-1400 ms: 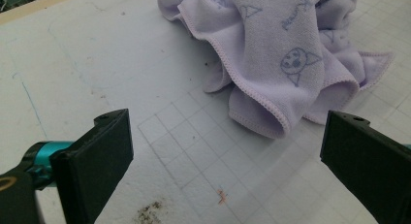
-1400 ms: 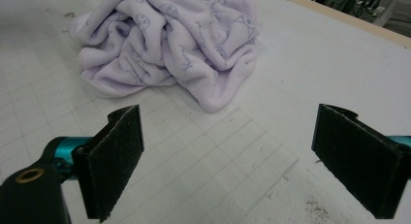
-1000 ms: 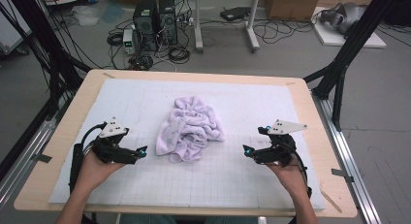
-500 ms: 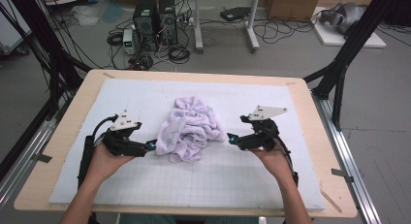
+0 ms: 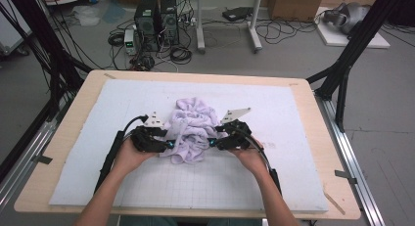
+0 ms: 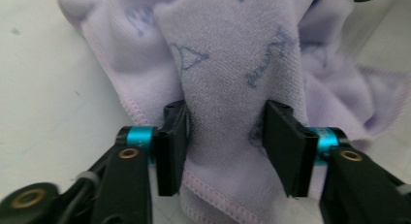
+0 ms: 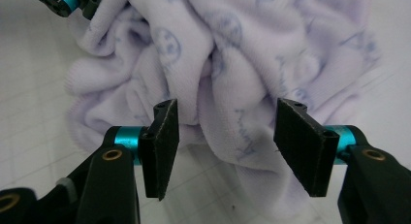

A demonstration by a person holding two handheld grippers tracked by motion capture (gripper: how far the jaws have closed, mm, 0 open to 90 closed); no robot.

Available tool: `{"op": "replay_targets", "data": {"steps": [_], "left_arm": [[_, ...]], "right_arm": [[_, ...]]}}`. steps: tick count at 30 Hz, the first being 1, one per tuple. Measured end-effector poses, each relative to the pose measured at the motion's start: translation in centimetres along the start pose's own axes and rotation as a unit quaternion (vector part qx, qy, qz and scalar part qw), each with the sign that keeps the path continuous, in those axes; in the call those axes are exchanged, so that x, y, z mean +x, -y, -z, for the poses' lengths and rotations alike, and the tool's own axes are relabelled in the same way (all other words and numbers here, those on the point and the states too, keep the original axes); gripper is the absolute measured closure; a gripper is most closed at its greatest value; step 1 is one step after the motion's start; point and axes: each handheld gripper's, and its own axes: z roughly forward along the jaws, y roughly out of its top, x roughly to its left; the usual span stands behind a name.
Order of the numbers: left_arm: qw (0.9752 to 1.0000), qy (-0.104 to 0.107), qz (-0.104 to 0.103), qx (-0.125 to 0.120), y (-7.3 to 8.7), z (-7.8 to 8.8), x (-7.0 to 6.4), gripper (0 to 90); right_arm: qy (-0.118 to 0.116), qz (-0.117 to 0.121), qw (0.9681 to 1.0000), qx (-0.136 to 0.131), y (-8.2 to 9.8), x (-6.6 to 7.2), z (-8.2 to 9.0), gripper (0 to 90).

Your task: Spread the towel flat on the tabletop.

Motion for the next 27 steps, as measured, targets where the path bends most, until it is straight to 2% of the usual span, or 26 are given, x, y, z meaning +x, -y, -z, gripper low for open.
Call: {"op": "replay_targets", "data": {"steps": [2,3,4,5,6,7,8,9,12,14,16,17,19,20,22,24,27], "left_arm": [[0.9998,0.005,-0.004,0.017,0.2,-0.9,0.0,60.8],[0.9998,0.008,-0.003,0.019,0.3,-1.1,0.0,60.8],[0.9997,0.014,0.0,0.018,0.4,-1.3,0.0,64.4],[0.9997,0.017,-0.001,0.019,0.5,-1.3,0.1,73.9],[0.9996,0.018,0.0,0.021,0.5,-1.3,0.1,77.5],[0.9996,0.019,-0.001,0.021,0.6,-1.1,0.1,77.5],[0.9996,0.02,-0.005,0.022,0.6,-0.8,0.1,81.9],[0.9996,0.02,-0.005,0.022,0.6,-0.8,0.1,83.0],[0.9997,0.018,-0.012,0.009,0.5,0.4,-0.3,84.3],[0.9997,0.016,-0.018,-0.001,0.5,1.5,-0.7,84.7],[0.9995,0.013,-0.023,-0.014,0.6,2.7,-1.1,84.8],[0.9992,0.015,-0.028,-0.023,0.7,3.8,-1.7,85.0],[0.9986,0.014,-0.036,-0.035,0.9,5.1,-2.4,85.0],[0.9986,0.014,-0.036,-0.035,0.9,5.1,-2.4,85.1],[0.9981,0.019,-0.04,-0.042,1.1,6.2,-3.2,85.2],[0.9976,0.019,-0.049,-0.046,1.5,7.0,-4.0,85.3],[0.9971,0.035,-0.05,-0.046,2.7,7.9,-5.1,85.3]], "right_arm": [[-0.009,-0.008,0.9999,0.011,0.3,-0.1,-1.3,43.3],[-0.009,-0.008,0.9999,0.011,0.3,-0.1,-1.3,43.3],[-0.012,-0.01,0.9998,0.013,0.4,-0.2,-1.7,43.3],[-0.021,-0.025,0.9994,0.004,0.6,-0.3,-2.3,48.3],[-0.023,-0.031,0.9992,0.0,0.8,-0.3,-2.4,52.7],[-0.023,-0.031,0.9992,0.0,0.8,-0.3,-2.4,52.7],[-0.03,-0.026,0.9992,-0.001,0.9,-0.3,-2.3,68.1],[-0.029,-0.023,0.9993,-0.002,0.9,-0.3,-2.1,73.6],[-0.02,-0.002,0.9998,-0.007,0.7,0.0,-0.9,80.1],[-0.018,0.013,0.9997,-0.01,0.6,0.3,0.1,81.3],[-0.019,0.017,0.9996,-0.013,0.5,0.5,0.5,82.2],[-0.015,0.031,0.9992,-0.018,0.5,1.0,2.0,82.3],[-0.011,0.039,0.9988,-0.025,0.5,1.3,3.2,82.4],[-0.013,0.041,0.9986,-0.031,0.5,1.4,3.9,82.4],[-0.017,0.05,0.998,-0.036,0.6,1.8,5.2,82.4],[-0.017,0.065,0.9974,-0.028,0.9,2.3,6.3,82.4],[-0.026,0.072,0.9968,-0.023,1.5,3.0,7.3,82.7]]}}
